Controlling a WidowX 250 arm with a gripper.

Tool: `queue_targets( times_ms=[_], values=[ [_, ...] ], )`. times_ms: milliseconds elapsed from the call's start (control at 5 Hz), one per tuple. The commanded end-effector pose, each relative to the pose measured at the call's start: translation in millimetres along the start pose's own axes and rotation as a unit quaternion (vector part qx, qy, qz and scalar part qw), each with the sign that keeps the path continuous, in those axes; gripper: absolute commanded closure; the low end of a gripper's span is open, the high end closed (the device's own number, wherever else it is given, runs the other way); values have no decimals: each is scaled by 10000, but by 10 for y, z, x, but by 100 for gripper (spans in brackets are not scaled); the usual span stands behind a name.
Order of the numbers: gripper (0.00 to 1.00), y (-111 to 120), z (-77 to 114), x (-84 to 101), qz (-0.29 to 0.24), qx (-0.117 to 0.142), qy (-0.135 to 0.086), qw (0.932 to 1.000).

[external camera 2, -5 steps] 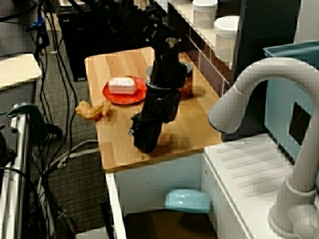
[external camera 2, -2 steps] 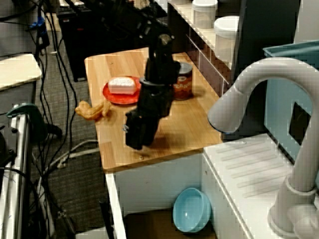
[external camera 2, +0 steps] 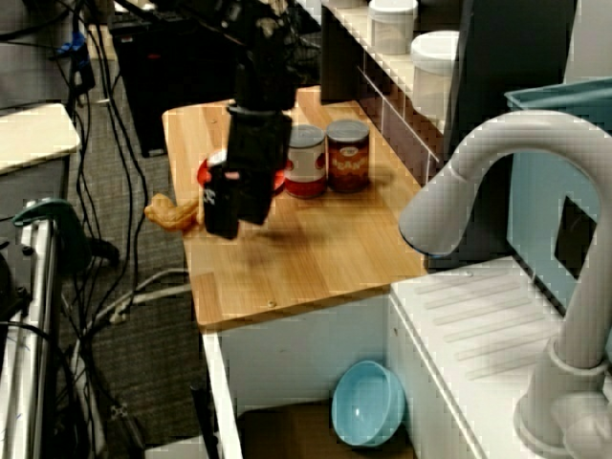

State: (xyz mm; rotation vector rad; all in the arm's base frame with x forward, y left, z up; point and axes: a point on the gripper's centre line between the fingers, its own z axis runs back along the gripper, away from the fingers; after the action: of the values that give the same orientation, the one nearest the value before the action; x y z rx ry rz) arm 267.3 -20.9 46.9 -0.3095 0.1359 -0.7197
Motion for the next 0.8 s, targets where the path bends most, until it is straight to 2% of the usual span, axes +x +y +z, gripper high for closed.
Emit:
queue_targets(
  times_ms=[0, 200, 400, 600],
  values=[
    [0, 121, 293, -164, 93, 221, -365, 9990],
    [0, 145, 315, -185, 114, 259, -388, 9988],
    [0, 151, 289, -178, 194, 367, -322, 9986],
    [0, 134, 305, -176, 192, 358, -349, 9986]
  ],
)
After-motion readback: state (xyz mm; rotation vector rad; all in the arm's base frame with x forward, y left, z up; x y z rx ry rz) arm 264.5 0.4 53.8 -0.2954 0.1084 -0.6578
